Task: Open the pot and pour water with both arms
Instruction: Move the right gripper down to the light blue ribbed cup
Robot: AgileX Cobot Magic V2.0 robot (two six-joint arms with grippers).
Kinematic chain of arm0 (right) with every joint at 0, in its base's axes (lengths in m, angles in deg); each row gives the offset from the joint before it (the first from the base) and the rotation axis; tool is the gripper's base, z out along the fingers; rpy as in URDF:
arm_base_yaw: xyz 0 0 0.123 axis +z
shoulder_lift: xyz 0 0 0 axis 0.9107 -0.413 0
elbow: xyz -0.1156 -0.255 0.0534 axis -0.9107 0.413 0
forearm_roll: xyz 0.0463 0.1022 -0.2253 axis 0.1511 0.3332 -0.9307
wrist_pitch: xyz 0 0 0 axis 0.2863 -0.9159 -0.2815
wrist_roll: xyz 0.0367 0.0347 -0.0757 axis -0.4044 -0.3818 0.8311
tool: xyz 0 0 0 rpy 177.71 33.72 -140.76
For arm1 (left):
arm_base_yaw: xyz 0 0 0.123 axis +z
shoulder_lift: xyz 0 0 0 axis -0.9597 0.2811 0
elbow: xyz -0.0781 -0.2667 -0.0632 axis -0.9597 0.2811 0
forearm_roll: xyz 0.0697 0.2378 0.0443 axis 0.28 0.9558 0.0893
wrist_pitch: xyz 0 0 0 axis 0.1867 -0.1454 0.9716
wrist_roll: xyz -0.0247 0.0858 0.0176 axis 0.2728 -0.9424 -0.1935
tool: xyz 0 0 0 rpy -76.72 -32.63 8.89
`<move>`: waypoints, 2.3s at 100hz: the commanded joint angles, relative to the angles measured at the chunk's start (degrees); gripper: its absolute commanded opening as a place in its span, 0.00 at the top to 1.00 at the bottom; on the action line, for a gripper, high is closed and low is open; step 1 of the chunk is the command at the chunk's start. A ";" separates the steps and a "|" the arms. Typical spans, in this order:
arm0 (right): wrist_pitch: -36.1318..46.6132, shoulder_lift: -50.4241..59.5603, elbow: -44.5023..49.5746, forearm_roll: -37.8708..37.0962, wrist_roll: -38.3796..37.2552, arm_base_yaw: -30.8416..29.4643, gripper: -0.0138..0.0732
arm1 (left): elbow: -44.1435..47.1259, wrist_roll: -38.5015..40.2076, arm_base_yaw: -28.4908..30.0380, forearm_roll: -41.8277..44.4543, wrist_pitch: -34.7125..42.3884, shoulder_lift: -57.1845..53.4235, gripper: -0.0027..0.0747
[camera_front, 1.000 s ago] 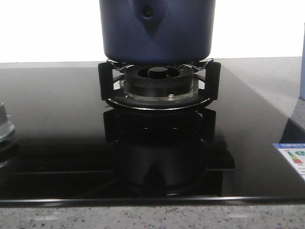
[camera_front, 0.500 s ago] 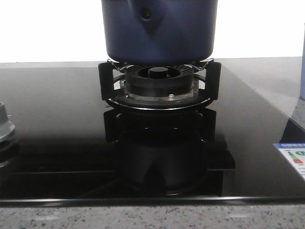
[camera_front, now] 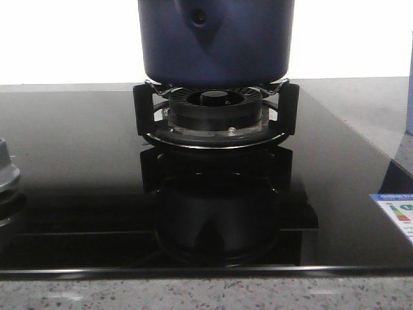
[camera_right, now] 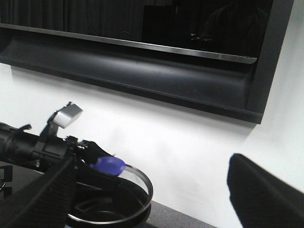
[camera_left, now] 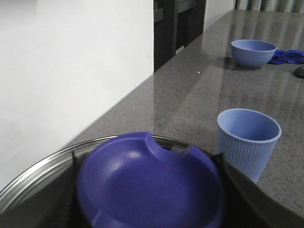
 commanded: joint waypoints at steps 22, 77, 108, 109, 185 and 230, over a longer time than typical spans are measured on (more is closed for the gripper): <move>3.84 -3.10 -0.50 0.52 0.51 0.20 0.17 | -2.43 5.36 5.89 -1.70 -2.48 -10.06 0.64; 17.74 -6.70 11.83 -18.86 -1.33 -2.19 0.17 | 6.85 17.74 17.58 12.05 -2.94 -25.62 0.64; 20.47 -6.82 20.20 -15.83 -10.96 -7.13 0.17 | 12.03 17.74 20.68 11.79 -2.47 -31.24 0.64; 20.22 -6.94 20.29 -15.69 -10.96 -7.13 0.17 | 12.03 17.74 20.68 11.78 -2.47 -31.24 0.64; 17.30 -8.81 22.99 -13.80 -10.96 -7.13 0.17 | 12.03 17.74 20.30 8.12 -3.95 -31.11 0.64; 22.17 -10.23 27.97 -11.64 -10.96 -7.13 0.17 | 12.03 17.74 19.60 8.12 -3.95 -31.11 0.64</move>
